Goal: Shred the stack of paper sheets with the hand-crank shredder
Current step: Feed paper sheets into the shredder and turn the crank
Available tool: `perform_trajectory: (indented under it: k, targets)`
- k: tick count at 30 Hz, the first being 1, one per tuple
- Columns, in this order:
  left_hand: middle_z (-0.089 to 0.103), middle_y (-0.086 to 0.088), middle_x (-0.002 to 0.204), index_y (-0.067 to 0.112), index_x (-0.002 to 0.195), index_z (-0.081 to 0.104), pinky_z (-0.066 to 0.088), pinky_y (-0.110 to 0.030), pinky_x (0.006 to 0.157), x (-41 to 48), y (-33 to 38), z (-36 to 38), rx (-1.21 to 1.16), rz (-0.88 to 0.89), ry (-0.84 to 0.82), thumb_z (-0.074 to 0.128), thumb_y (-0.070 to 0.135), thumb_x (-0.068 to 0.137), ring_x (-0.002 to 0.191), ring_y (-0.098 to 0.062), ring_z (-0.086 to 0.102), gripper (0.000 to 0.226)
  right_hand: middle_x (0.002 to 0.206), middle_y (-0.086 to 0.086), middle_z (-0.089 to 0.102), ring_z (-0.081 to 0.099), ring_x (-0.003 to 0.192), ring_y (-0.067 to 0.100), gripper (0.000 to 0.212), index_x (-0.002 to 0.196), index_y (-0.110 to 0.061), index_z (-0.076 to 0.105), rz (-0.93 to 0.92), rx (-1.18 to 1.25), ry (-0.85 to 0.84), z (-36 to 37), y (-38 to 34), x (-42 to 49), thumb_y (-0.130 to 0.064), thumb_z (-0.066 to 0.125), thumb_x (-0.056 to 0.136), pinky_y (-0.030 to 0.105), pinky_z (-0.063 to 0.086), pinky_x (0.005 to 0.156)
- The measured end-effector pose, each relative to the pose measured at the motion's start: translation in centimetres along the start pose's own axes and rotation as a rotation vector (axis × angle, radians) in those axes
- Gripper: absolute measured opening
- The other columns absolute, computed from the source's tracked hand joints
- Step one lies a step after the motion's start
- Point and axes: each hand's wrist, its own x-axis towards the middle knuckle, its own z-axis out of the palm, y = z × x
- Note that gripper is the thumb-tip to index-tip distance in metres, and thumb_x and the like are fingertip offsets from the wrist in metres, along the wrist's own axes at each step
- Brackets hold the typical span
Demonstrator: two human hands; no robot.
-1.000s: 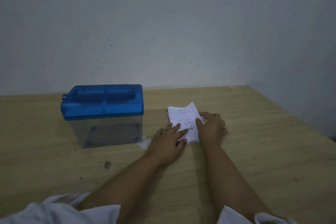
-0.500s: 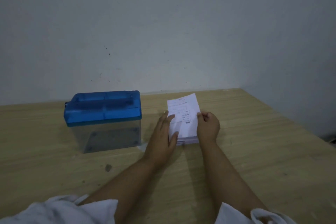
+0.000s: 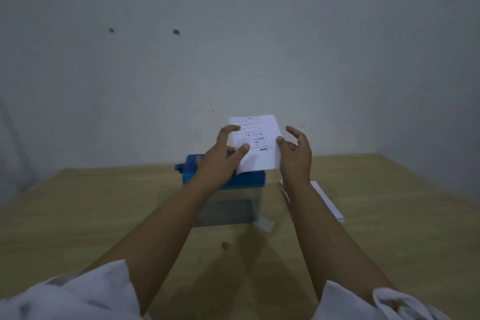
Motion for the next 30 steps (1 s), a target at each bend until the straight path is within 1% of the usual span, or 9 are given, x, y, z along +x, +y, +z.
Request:
perform_trajectory:
  k: [2,4,9,13,17,21,24,27,30]
  targets:
    - [0.069,-0.004,0.099,0.044,0.116,0.042,0.047,-0.036,0.086,0.0,-0.4,-2.1,-0.133,0.007,-0.134,0.060,0.037,0.090,0.088,-0.018,0.063,0.033,0.097,-0.002,0.060,0.056,0.079,0.004,0.020,0.114,-0.021,0.056,-0.024,-0.038,-0.015,1.4,-0.5,-0.3,-0.016,0.052,0.095,0.016,0.046,0.060]
    - [0.067,-0.004,0.105,0.035,0.112,0.053,0.049,-0.033,0.084,0.3,-1.0,-4.0,-0.189,-0.041,-0.171,0.067,0.025,0.086,0.096,-0.020,0.063,0.031,0.106,-0.002,0.060,0.055,0.087,0.008,0.017,0.107,-0.016,0.061,-0.051,-0.106,-0.059,2.9,-0.9,-0.4,-0.014,0.049,0.096,0.018,0.045,0.066]
    - [0.061,-0.002,0.093,0.026,0.096,0.066,0.043,-0.024,0.072,1.7,-2.7,-6.1,-0.251,-0.097,-0.127,0.070,0.016,0.084,0.083,-0.010,0.057,0.016,0.108,0.000,0.058,0.052,0.091,0.014,0.023,0.101,-0.015,0.066,0.040,-0.145,-0.240,4.4,-1.6,0.2,-0.008,0.045,0.095,0.022,0.047,0.070]
    - [0.062,0.010,0.091,0.017,0.101,0.066,0.044,-0.008,0.056,3.0,-3.8,-6.8,-0.392,-0.154,-0.015,0.066,0.011,0.086,0.082,-0.003,0.057,0.016,0.112,0.005,0.059,0.055,0.099,0.024,0.029,0.102,-0.015,0.065,0.172,-0.076,-0.472,4.7,-1.7,1.5,0.002,0.046,0.090,0.032,0.052,0.077]
    - [0.062,0.015,0.096,0.020,0.103,0.067,0.038,-0.012,0.069,4.2,-5.0,-7.0,-0.416,-0.159,0.003,0.064,0.013,0.088,0.087,0.005,0.054,0.018,0.099,0.002,0.061,0.058,0.092,0.017,0.029,0.095,-0.015,0.066,0.130,-0.019,-0.503,5.4,-1.2,3.2,0.009,0.051,0.086,0.030,0.052,0.085]
    - [0.067,0.010,0.096,0.019,0.097,0.068,0.046,-0.008,0.072,4.8,-6.1,-6.9,-0.411,-0.099,0.036,0.067,0.006,0.084,0.090,0.001,0.059,0.019,0.090,-0.006,0.062,0.055,0.084,0.005,0.029,0.096,-0.013,0.067,0.027,-0.118,-0.496,6.0,-0.2,3.9,0.010,0.054,0.084,0.012,0.048,0.070]
    - [0.068,0.007,0.097,0.020,0.096,0.068,0.049,-0.009,0.069,4.5,-6.9,-6.7,-0.380,-0.094,0.020,0.067,0.007,0.084,0.088,-0.001,0.061,0.018,0.095,0.001,0.063,0.057,0.087,0.009,0.029,0.092,-0.016,0.067,0.021,-0.138,-0.534,5.8,0.7,3.8,0.009,0.054,0.085,0.018,0.051,0.076]
    - [0.067,-0.004,0.096,0.023,0.099,0.068,0.050,-0.024,0.069,3.8,-7.7,-6.3,-0.365,-0.109,-0.018,0.068,0.014,0.084,0.085,-0.012,0.061,0.017,0.094,-0.003,0.062,0.058,0.086,0.006,0.023,0.099,-0.015,0.065,-0.012,-0.180,-0.541,5.4,1.2,3.3,0.003,0.054,0.088,0.015,0.051,0.065]
    - [0.060,-0.007,0.078,0.023,0.097,0.068,0.047,-0.031,0.063,3.3,-7.8,-6.1,-0.413,-0.105,0.006,0.071,0.014,0.082,0.076,-0.017,0.058,0.018,0.096,-0.001,0.063,0.058,0.090,0.010,0.023,0.111,-0.020,0.055,-0.012,-0.242,-0.517,4.8,1.4,2.9,-0.009,0.057,0.091,0.023,0.051,0.070]
